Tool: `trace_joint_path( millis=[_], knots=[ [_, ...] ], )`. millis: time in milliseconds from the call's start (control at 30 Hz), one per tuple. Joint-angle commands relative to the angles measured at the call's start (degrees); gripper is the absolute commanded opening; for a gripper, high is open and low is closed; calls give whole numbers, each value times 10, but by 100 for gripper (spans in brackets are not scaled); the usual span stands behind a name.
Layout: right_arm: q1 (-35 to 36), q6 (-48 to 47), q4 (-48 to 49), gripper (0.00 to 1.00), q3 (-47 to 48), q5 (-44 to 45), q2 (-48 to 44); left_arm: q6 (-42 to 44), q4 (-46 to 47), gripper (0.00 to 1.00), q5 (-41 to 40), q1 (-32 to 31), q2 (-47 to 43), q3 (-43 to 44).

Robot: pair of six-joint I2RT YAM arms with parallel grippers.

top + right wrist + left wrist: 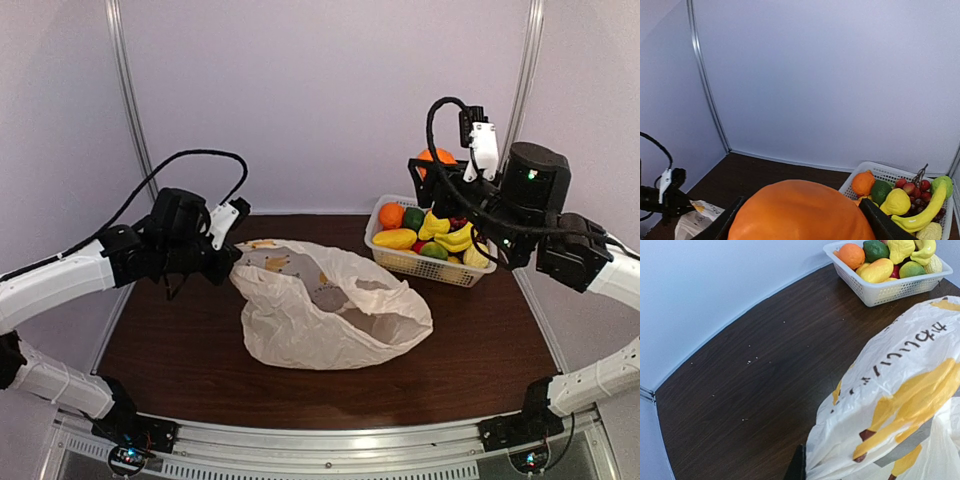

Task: Untie the knot of the plastic bag and take out the fruit
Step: Place the fake fruit in the bin.

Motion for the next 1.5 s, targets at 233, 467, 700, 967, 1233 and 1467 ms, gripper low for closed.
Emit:
trace_joint_path(
  millis=[233, 467, 700, 967, 1233, 1467],
  knots=[
    [-310, 36, -99, 63, -40, -159, 78, -23, -7, 0, -68, 53, -19, -1],
    [-424, 29, -99, 63, 21, -241, 216, -26, -6, 0, -62, 62, -14, -3],
    [-457, 19, -122, 66, 86, -189, 309, -30, -6, 0, -23, 62, 13, 3],
    [-470, 20, -124, 72, 109, -189, 357, -32, -7, 0, -8, 62, 28, 6],
    [-475, 23, -122, 83, 108, -184, 362, -31, -8, 0, -2, 62, 36, 8],
    [-478, 24, -124, 89, 110, -184, 362, -31, -9, 0, 6, 62, 42, 10]
  ],
)
